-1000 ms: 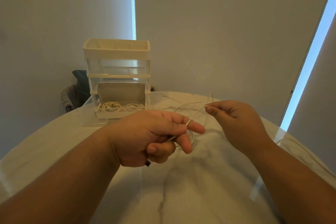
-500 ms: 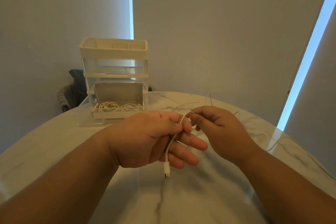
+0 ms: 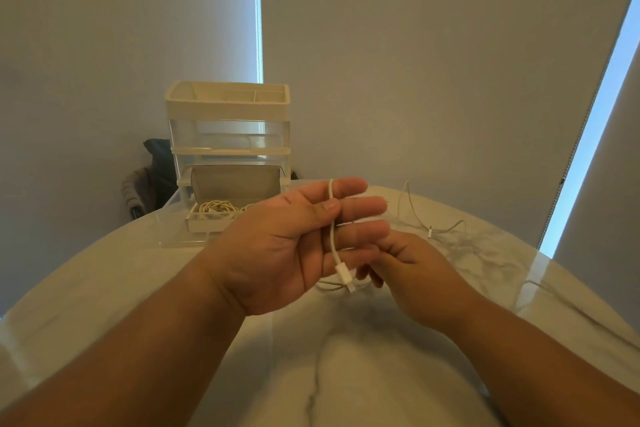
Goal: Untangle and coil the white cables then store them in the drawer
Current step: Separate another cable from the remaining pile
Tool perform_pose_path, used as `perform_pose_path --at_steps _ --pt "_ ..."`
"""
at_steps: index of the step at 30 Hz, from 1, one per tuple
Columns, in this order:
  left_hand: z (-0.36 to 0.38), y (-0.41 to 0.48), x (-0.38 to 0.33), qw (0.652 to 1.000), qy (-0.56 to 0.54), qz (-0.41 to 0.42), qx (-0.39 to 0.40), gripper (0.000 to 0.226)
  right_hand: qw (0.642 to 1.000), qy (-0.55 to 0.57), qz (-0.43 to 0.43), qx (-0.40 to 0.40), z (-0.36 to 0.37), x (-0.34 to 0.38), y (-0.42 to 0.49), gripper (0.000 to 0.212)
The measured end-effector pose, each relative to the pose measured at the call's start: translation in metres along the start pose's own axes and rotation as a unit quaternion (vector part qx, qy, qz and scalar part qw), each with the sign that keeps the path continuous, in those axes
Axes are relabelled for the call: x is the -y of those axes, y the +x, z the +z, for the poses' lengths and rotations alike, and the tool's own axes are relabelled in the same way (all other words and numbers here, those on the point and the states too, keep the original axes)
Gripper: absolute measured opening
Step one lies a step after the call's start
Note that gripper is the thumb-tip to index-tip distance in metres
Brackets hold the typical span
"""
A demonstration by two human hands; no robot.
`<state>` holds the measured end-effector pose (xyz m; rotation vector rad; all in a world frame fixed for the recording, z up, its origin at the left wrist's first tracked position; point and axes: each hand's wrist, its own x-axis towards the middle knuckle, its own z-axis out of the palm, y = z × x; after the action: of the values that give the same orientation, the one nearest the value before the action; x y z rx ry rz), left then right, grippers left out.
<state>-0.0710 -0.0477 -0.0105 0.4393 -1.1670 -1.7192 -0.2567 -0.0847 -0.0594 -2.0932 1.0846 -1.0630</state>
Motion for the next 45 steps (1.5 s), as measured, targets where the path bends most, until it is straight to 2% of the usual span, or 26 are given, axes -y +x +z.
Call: perform_pose_path --at_steps 4,6,9,12,15,19,22,24,26,29,32,34,38,42,45 --pt "0.001 0.004 0.0 0.996 -0.024 0.06 -0.062 0.031 0.996 -0.029 0.053 0.058 0.012 0.007 -0.004 0.033" --pt "0.0 0.006 0.0 0.993 -0.015 0.075 -0.095 0.025 0.995 -0.023 0.051 0.078 0.017 0.009 -0.006 0.033" --pt "-0.004 0.009 0.0 0.988 -0.015 0.085 -0.13 0.026 0.992 -0.017 0.044 0.121 0.019 0.014 -0.008 0.027" --pt "-0.01 0.011 0.0 0.984 -0.002 0.087 -0.158 0.028 0.982 0.011 0.065 0.179 0.019 0.022 -0.011 0.033" --pt "-0.018 0.013 0.0 0.977 0.026 0.09 -0.191 0.027 0.977 0.012 0.091 0.193 0.014 0.026 -0.013 0.033" --pt "-0.028 0.016 0.003 0.966 0.088 0.097 -0.224 0.026 0.976 0.021 0.117 0.182 0.009 0.03 -0.015 0.025" --pt "-0.034 0.015 0.006 0.943 0.229 0.105 -0.219 0.03 0.972 0.001 0.121 0.201 0.009 0.033 -0.017 0.022" --pt "-0.036 0.012 0.008 0.906 0.367 0.098 -0.187 0.028 0.978 -0.043 0.099 0.18 0.007 0.036 -0.015 0.02" --pt "-0.037 0.01 0.009 0.871 0.461 0.087 -0.148 0.025 0.986 -0.09 0.069 0.127 0.004 0.037 -0.013 0.019" --pt "-0.034 0.009 0.012 0.826 0.549 0.06 -0.118 0.025 0.991 -0.116 0.053 0.036 0.0 0.034 -0.011 0.014" --pt "-0.03 0.011 0.016 0.795 0.597 0.037 -0.106 0.026 0.993 -0.111 0.04 -0.007 -0.002 0.034 -0.011 0.013" --pt "-0.028 0.011 0.018 0.79 0.606 0.024 -0.086 0.027 0.993 -0.116 0.022 -0.019 -0.003 0.035 -0.011 0.015" --pt "-0.022 0.009 0.02 0.826 0.558 0.017 -0.074 0.027 0.99 -0.133 -0.009 -0.053 -0.009 0.034 -0.01 0.02" --pt "-0.018 0.01 0.023 0.788 0.613 -0.01 -0.052 0.03 0.981 -0.175 -0.036 -0.073 -0.012 0.032 -0.008 0.018" --pt "-0.017 0.011 0.024 0.788 0.614 -0.034 -0.04 0.03 0.977 -0.192 -0.049 -0.074 -0.012 0.033 -0.009 0.02"
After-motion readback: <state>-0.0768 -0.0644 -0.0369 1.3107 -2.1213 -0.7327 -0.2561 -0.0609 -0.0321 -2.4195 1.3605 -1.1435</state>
